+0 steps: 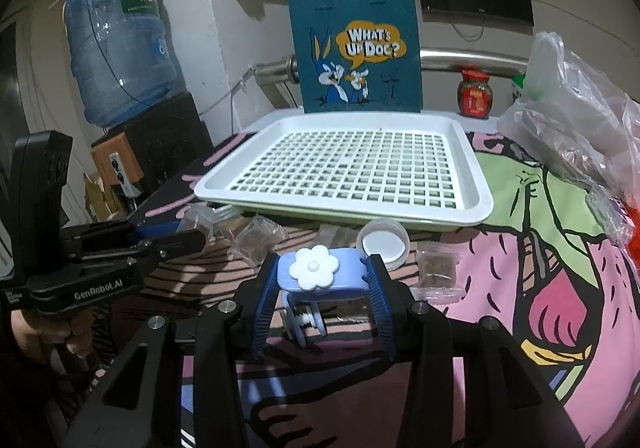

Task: Organize objects
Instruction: 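Carry both items over the white grid tray and open both tools to release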

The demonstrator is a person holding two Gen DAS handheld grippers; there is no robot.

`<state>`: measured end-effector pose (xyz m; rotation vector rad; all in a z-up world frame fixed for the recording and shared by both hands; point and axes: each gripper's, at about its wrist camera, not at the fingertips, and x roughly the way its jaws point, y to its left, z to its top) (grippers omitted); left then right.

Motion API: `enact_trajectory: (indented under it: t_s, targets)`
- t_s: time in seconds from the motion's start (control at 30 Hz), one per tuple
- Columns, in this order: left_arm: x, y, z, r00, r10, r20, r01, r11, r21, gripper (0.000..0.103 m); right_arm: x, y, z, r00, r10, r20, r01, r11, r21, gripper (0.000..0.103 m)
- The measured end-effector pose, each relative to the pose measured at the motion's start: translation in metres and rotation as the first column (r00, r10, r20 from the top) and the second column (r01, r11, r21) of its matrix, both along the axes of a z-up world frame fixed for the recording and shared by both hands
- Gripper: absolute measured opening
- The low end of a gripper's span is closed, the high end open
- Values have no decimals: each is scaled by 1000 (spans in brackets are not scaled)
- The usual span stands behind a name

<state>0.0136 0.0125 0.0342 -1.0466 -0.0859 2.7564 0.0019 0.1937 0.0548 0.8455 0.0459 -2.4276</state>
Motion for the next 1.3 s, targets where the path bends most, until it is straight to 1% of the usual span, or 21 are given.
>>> enact_trajectory:
  t_s: [0.1, 0.2, 0.27, 0.33, 0.43, 0.53, 0.67, 0.73, 0.83, 0.87, 0.9, 0.93, 0.97, 1.03, 1.07, 1.1, 1.17, 1.2, 1.23, 1.27, 1.3]
  targets:
    - [-7, -3, 12, 1000, -19, -1, 19, 1000, 4, 26, -4, 11, 19, 1000, 6, -14, -6, 999, -40, 43]
    - [-22, -9, 30, 999, -20, -32, 20, 1000, 3, 26, -15, 19, 43, 999, 4, -46, -7, 998, -58, 43]
    - [-39, -15, 38, 999, 3, -51, -4, 1000, -9, 26, -31, 21, 53, 999, 0, -55, -3, 998, -62, 43]
    - [-56, -19, 40, 999, 14, -47, -15, 1000, -16, 26, -53, 23, 54, 1000, -5, -30, 3, 997, -74, 43]
    - [-84, -24, 28, 999, 37, -5, -38, 999, -17, 26, -86, 18, 42, 999, -40, 8, 40, 998, -44, 43]
    - [-103, -27, 9, 996, 65, 56, -64, 998, -25, 26, -116, 12, 20, 994, -70, 81, 71, 997, -9, 43]
    - [-114, -26, -8, 991, 79, 107, -74, 996, -43, 26, -134, 2, 4, 990, -81, 117, 77, 996, 33, 43]
    - [-118, -26, -11, 991, 88, 105, -84, 996, -44, 26, -138, -4, -2, 989, -90, 116, 83, 994, 65, 43]
    - [-121, -27, -11, 990, 104, 97, -101, 994, -40, 32, -146, -10, -13, 985, -109, 134, 96, 990, 101, 43]
    - [-121, -26, -11, 990, 106, 90, -103, 994, -43, 39, -148, -10, -16, 983, -118, 142, 103, 989, 106, 43]
    - [-122, -26, -11, 990, 108, 89, -105, 994, -43, 43, -152, -11, -19, 979, -133, 152, 117, 987, 115, 43]
    - [-123, -28, -10, 990, 110, 89, -107, 994, -36, 50, -157, -11, -24, 973, -148, 177, 126, 984, 129, 49]
    - [-121, -29, -8, 990, 105, 89, -104, 994, -19, 55, -160, -11, -26, 968, -154, 198, 129, 983, 134, 63]
    - [-115, -34, 1, 993, 91, 76, -93, 995, 24, 58, -155, -5, -18, 971, -155, 183, 137, 985, 103, 70]
    - [-109, -38, 10, 995, 83, 53, -86, 995, 48, 62, -151, 0, -11, 974, -153, 167, 143, 987, 74, 71]
    - [-101, -42, 22, 997, 80, 21, -81, 995, 64, 65, -144, 6, -1, 977, -153, 146, 149, 988, 35, 72]
    - [-87, -47, 39, 996, 81, -41, -77, 994, 80, 80, -126, 22, 24, 985, -150, 86, 155, 986, -58, 79]
    - [-77, -51, 50, 993, 90, -82, -83, 993, 81, 83, -114, 30, 37, 988, -150, 50, 154, 983, -102, 81]
    - [-70, -54, 57, 989, 99, -108, -90, 992, 84, 86, -100, 39, 50, 988, -152, 5, 151, 978, -147, 86]
    - [-61, -57, 63, 985, 109, -131, -97, 991, 93, 86, -89, 45, 59, 987, -155, -29, 148, 974, -174, 92]
    - [-53, -61, 66, 983, 115, -144, -100, 990, 104, 86, -78, 51, 67, 986, -157, -61, 143, 971, -194, 94]
